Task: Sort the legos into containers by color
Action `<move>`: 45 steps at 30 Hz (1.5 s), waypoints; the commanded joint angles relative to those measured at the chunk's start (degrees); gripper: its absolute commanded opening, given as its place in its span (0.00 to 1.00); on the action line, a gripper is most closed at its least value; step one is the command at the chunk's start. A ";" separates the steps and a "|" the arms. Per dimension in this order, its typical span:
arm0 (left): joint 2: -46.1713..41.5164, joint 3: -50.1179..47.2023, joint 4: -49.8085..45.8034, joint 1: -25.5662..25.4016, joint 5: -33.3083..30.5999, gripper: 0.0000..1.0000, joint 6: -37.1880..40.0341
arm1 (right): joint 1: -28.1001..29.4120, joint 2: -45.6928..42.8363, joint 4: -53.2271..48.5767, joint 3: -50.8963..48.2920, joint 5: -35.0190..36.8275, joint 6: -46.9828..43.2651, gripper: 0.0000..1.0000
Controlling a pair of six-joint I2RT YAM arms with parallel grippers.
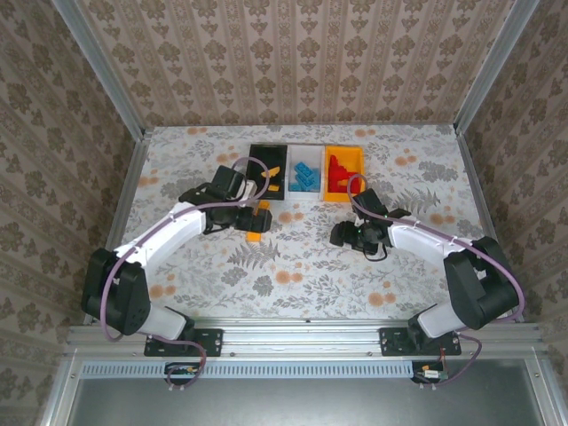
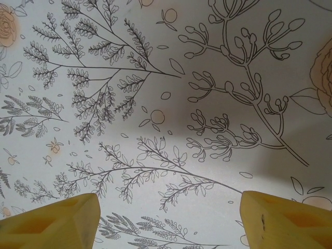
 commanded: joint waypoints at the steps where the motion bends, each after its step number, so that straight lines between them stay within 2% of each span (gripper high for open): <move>1: -0.90 -1.64 0.71 -0.04 -0.70 1.00 -1.91 | 0.42 -0.46 0.26 1.36 -1.07 0.04 0.73; 12: 3.44 -1.57 1.56 -0.83 -0.66 0.99 -1.07 | 1.76 -0.77 1.25 0.81 -1.17 1.51 0.74; 21: 11.52 2.87 0.19 -1.09 -2.77 0.92 0.56 | 2.59 -0.29 0.53 1.88 -0.65 1.71 0.74; 31: 19.09 8.15 -1.41 -1.42 -1.59 0.87 2.27 | 2.59 -0.18 -0.97 2.65 0.07 1.10 0.75; 45: 23.67 11.74 -4.18 -2.36 -1.10 0.75 3.27 | 2.57 -0.01 -1.77 3.38 0.79 0.43 0.75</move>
